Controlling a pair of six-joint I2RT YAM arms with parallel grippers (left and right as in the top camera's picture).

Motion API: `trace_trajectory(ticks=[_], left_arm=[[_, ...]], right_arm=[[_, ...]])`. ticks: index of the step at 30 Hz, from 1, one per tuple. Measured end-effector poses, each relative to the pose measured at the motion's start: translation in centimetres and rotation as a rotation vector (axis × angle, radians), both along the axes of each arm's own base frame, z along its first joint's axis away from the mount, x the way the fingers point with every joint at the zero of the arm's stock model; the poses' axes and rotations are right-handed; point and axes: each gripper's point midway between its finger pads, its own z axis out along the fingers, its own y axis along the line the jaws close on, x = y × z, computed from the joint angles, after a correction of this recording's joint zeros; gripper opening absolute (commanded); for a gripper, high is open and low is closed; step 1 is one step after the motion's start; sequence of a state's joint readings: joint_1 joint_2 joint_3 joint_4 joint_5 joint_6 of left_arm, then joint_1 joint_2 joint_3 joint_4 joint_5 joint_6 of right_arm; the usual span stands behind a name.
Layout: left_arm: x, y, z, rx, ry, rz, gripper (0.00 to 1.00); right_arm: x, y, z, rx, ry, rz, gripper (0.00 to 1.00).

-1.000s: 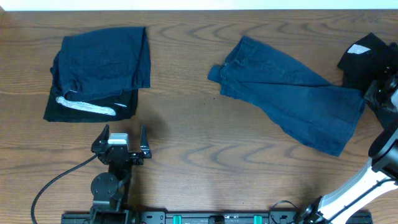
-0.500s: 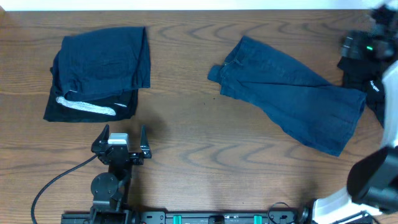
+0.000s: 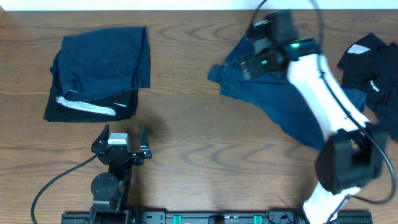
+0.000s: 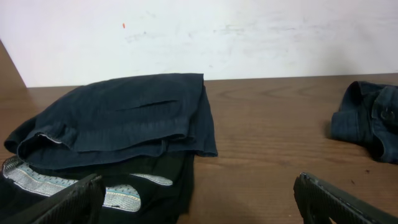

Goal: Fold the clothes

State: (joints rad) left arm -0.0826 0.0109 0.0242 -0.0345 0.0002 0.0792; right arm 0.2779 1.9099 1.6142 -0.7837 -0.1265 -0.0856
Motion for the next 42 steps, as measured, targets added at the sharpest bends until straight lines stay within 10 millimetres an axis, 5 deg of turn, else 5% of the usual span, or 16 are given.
trace_trajectory(ticks=[3,5,7,10,19,26,31,38,42], left_arm=[[0.0,0.0,0.0,0.0,0.0,0.0,0.98],[0.0,0.0,0.0,0.0,0.0,0.0,0.98],[0.0,0.0,0.0,0.0,0.0,0.0,0.98],[0.0,0.0,0.0,0.0,0.0,0.0,0.98],[0.0,0.0,0.0,0.0,0.0,0.0,0.98],[0.0,0.0,0.0,0.0,0.0,0.0,0.98],[0.0,0.0,0.0,0.0,0.0,0.0,0.98],[0.0,0.0,0.0,0.0,0.0,0.0,0.98],[0.0,0.0,0.0,0.0,0.0,0.0,0.98]], right_arm=[[-0.1,1.2,-3.6,-0.034,0.062,0.024,0.73],[-0.8,1.8,-6.2,-0.051,0.125,0.047,0.5],[-2.4,2.4,-8.5,-0.052,0.215,0.07,0.41],[-4.7,3.8,-10.1,-0.028,0.315,0.109,0.43],[-10.7,8.8,-10.7,0.023,0.458,0.253,0.54],[-14.8,10.4,-10.8,-0.014,0.553,0.338,0.62],[-12.5,11.3,-6.6,0.007,0.449,0.373,0.8],[-5.7,9.8,7.2,0.087,0.034,0.309,0.79],[-4.2,8.4,12.0,0.104,-0.13,0.299,0.7]])
